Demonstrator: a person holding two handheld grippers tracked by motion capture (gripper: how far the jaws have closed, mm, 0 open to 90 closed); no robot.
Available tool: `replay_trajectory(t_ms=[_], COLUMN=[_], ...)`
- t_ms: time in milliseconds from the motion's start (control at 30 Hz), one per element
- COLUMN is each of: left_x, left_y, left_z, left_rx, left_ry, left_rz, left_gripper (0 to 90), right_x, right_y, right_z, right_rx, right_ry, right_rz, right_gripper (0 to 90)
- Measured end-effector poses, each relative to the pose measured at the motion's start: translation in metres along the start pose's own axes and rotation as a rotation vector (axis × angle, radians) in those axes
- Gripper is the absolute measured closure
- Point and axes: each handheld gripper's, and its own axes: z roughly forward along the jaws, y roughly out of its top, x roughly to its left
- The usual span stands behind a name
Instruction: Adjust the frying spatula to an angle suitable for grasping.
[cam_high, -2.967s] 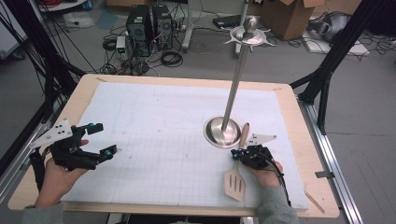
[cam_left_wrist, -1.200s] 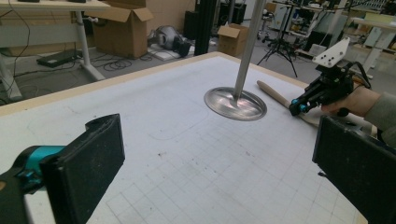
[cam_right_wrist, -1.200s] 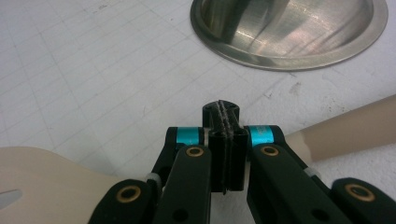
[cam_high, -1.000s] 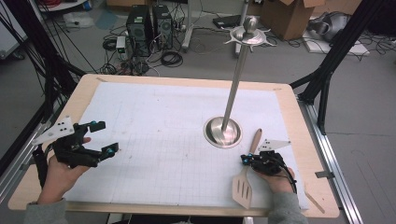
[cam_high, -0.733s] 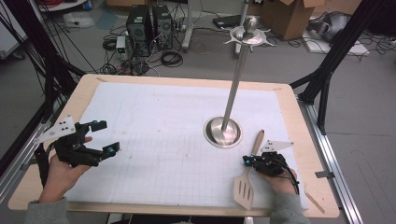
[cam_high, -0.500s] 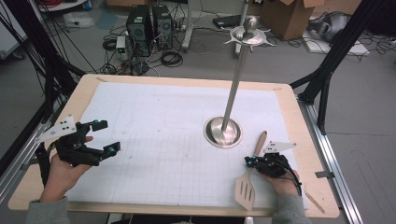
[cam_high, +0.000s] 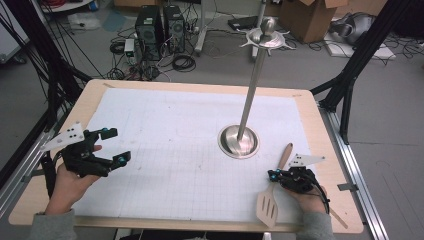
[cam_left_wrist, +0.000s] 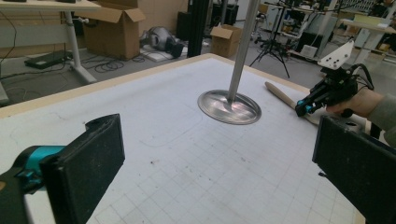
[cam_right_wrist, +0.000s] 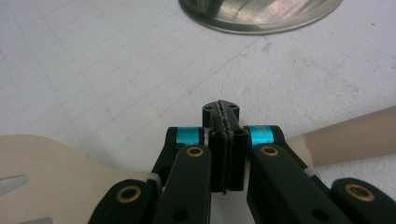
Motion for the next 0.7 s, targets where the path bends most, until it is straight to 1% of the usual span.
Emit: replay_trajectory(t_ms=[700], left_x=[0.000], left_y=[0.002], left_z=[0.008], left_rx=[0.002], left_ry=[-0.018], left_rz=[0.001], left_gripper=[2.7], right_x=[-0.005], right_y=[-0.015], right_z=[-0.019], right_rx=[-0.007], right_ry=[-0.020], right_rz=[0.028], right_gripper=[90.0])
